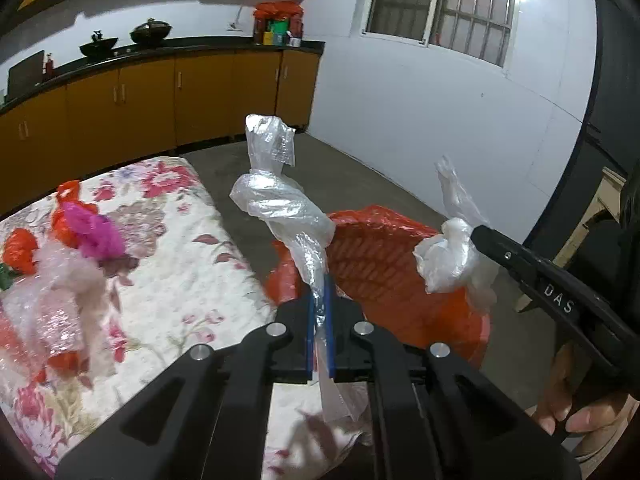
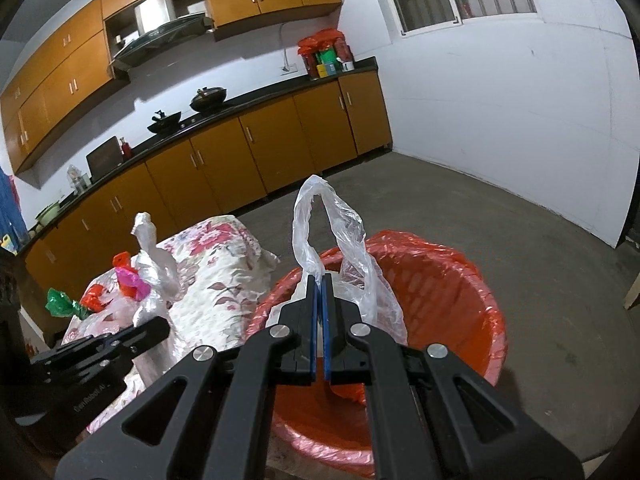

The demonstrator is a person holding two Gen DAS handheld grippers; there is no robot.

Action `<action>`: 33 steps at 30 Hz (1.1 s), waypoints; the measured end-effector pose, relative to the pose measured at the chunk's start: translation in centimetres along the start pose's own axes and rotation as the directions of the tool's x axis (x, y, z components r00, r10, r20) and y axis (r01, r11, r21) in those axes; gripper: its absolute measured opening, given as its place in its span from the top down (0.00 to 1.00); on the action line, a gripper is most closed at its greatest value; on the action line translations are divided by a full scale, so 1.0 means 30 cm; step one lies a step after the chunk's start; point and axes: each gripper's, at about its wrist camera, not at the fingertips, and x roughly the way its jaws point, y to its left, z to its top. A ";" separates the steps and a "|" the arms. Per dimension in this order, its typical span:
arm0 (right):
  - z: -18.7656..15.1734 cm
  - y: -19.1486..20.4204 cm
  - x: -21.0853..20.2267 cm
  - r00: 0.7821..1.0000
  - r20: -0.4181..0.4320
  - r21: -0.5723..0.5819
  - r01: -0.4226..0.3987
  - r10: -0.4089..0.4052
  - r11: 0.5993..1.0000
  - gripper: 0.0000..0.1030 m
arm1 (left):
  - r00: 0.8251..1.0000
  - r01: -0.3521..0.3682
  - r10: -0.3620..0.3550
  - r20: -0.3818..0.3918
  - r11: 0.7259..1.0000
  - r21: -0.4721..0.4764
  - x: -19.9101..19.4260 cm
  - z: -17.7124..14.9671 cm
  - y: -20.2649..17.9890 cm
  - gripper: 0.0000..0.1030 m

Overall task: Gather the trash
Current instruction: 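Drop the clear bag into the basket with the right tool while the left tool carries a clear bag there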

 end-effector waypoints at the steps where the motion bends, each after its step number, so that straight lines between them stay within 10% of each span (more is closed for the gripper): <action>1: 0.005 -0.008 0.004 1.000 0.001 0.007 0.002 -0.002 1.000 0.98 | 1.000 0.007 -0.007 -0.005 1.000 0.005 0.016 0.003 -0.009 0.94; 16: 0.044 -0.121 0.054 1.000 -0.005 0.085 0.025 -0.025 0.996 0.96 | 0.997 0.062 -0.060 -0.055 0.998 0.030 0.166 0.034 -0.098 0.82; 33: 0.002 -0.078 -0.002 0.994 0.015 0.011 0.104 -0.105 0.994 0.42 | 0.992 -0.126 0.125 -0.017 0.991 -0.048 0.047 -0.052 0.068 0.32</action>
